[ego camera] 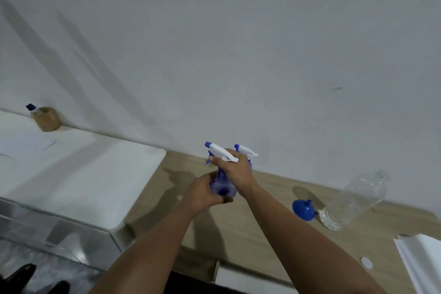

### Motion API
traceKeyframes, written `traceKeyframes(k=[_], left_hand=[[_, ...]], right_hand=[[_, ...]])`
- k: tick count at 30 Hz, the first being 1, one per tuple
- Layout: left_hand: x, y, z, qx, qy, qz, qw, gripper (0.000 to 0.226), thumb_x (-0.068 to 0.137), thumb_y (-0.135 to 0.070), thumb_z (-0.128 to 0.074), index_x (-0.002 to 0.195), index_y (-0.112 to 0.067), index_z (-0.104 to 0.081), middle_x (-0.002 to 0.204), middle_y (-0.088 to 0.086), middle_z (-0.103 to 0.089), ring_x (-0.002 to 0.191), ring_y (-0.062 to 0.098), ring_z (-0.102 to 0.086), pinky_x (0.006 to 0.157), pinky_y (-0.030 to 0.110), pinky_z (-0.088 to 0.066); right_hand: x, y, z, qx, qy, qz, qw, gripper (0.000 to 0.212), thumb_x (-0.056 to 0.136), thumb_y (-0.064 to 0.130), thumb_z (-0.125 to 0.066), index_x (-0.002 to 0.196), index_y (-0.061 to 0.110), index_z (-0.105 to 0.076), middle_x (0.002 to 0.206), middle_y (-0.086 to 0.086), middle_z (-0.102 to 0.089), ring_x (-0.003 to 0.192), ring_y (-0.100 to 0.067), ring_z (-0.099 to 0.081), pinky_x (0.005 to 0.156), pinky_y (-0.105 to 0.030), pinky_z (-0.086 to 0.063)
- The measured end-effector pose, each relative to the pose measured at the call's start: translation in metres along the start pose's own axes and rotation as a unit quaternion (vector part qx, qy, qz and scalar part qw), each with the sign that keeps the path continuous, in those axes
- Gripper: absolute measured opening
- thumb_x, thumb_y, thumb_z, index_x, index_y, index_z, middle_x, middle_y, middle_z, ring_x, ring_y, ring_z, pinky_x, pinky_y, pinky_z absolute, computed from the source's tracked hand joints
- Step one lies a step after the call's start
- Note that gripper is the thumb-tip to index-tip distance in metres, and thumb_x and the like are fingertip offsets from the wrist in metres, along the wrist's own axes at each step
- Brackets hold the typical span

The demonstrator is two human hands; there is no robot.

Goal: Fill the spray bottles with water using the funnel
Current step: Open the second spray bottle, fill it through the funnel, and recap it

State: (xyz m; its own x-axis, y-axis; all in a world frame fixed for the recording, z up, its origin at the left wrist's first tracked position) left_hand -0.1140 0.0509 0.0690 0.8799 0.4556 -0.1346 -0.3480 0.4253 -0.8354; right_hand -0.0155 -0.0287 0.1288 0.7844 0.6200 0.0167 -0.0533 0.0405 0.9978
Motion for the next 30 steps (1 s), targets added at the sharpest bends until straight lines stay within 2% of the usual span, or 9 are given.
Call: traceKeyframes(k=[2,4,7,11,15,18,21,24,30], left_hand=[[0.014,-0.002,0.010,-0.003,-0.027,-0.011,1.000,0.070,0.056,-0.048,-0.094,0.118,-0.033,-0.063,0.101,-0.021,-0.073,0.088,-0.006,-0.068,0.079,0.019,-0.054],[0.024,-0.007,0.019,0.005,-0.042,-0.018,0.999,0.063,0.058,-0.048,-0.094,0.111,-0.033,-0.063,0.095,-0.020,-0.073,0.084,-0.005,-0.068,0.074,0.017,-0.052],[0.040,-0.016,0.030,0.019,-0.047,-0.032,0.998,0.058,0.061,-0.049,-0.093,0.107,-0.039,-0.059,0.094,-0.022,-0.071,0.083,-0.008,-0.066,0.070,0.012,-0.048],[0.064,-0.008,0.033,0.034,-0.040,-0.028,0.998,0.053,0.059,-0.046,-0.092,0.099,-0.040,-0.058,0.095,-0.018,-0.072,0.086,-0.001,-0.069,0.078,0.026,-0.057],[0.089,0.005,0.034,0.074,-0.021,-0.022,0.997,0.036,0.065,-0.041,-0.088,0.083,-0.040,-0.058,0.083,-0.018,-0.069,0.072,-0.006,-0.065,0.063,0.017,-0.049],[0.109,0.025,0.029,0.120,-0.010,-0.008,0.993,0.036,0.069,-0.050,-0.085,0.090,-0.038,-0.059,0.079,-0.021,-0.063,0.070,-0.005,-0.061,0.057,0.013,-0.038],[0.129,0.049,0.017,0.163,-0.007,-0.006,0.987,0.034,0.080,-0.042,-0.081,0.107,-0.031,-0.062,0.088,-0.017,-0.063,0.077,0.005,-0.062,0.056,0.013,-0.030],[0.145,0.068,0.007,0.221,-0.015,-0.012,0.975,0.036,0.088,-0.033,-0.073,0.121,-0.022,-0.062,0.110,-0.003,-0.068,0.102,0.024,-0.066,0.071,0.023,-0.035],[0.168,0.102,-0.008,0.217,-0.055,-0.037,0.974,0.027,0.084,-0.018,-0.070,0.106,-0.027,-0.058,0.100,-0.004,-0.069,0.091,0.021,-0.066,0.083,0.034,-0.053]], right_hand=[[0.011,0.002,0.000,-0.013,-0.007,0.008,1.000,0.037,0.074,0.030,-0.093,0.104,0.018,-0.075,0.095,-0.008,-0.078,0.087,-0.020,-0.073,0.080,-0.040,-0.059],[0.020,0.000,0.001,-0.032,-0.018,0.013,0.999,0.046,0.068,0.034,-0.095,0.105,0.021,-0.072,0.093,-0.001,-0.076,0.090,-0.024,-0.074,0.085,-0.046,-0.063],[0.031,-0.007,0.004,-0.059,-0.036,0.017,0.997,0.034,0.077,0.027,-0.091,0.106,0.023,-0.073,0.094,0.001,-0.080,0.094,-0.022,-0.077,0.091,-0.049,-0.063],[0.052,-0.018,0.003,-0.077,-0.042,-0.003,0.996,0.026,0.082,0.021,-0.086,0.104,0.012,-0.077,0.092,-0.002,-0.081,0.091,-0.021,-0.079,0.094,-0.049,-0.062],[0.075,-0.045,-0.003,-0.094,-0.041,-0.030,0.994,0.024,0.084,0.021,-0.085,0.104,0.011,-0.078,0.095,-0.002,-0.082,0.095,-0.020,-0.078,0.096,-0.046,-0.061],[0.095,-0.078,-0.008,-0.117,-0.046,-0.057,0.990,0.024,0.086,0.022,-0.084,0.106,0.011,-0.077,0.097,0.000,-0.082,0.095,-0.017,-0.078,0.094,-0.042,-0.062],[0.110,-0.109,-0.016,-0.160,-0.059,-0.067,0.983,0.023,0.089,0.025,-0.081,0.109,0.015,-0.075,0.098,0.001,-0.080,0.095,-0.017,-0.076,0.091,-0.040,-0.061],[0.121,-0.137,-0.022,-0.194,-0.074,-0.075,0.975,0.025,0.092,0.028,-0.077,0.113,0.017,-0.072,0.101,-0.001,-0.079,0.096,-0.020,-0.074,0.090,-0.042,-0.061],[0.131,-0.164,-0.026,-0.262,-0.086,-0.092,0.957,0.022,0.103,0.029,-0.064,0.120,0.015,-0.067,0.109,-0.005,-0.075,0.099,-0.022,-0.070,0.090,-0.034,-0.055]])
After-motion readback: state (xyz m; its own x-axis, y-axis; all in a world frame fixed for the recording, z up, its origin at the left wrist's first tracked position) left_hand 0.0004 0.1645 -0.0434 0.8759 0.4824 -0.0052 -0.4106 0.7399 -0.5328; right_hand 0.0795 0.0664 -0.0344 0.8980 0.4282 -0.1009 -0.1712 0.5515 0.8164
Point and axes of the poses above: each hand's wrist, its own x-axis towards the middle knuckle, its own z-axis out of the back of the hand, y = z × x, the point moved 6 cm from there along x, towards the middle knuckle
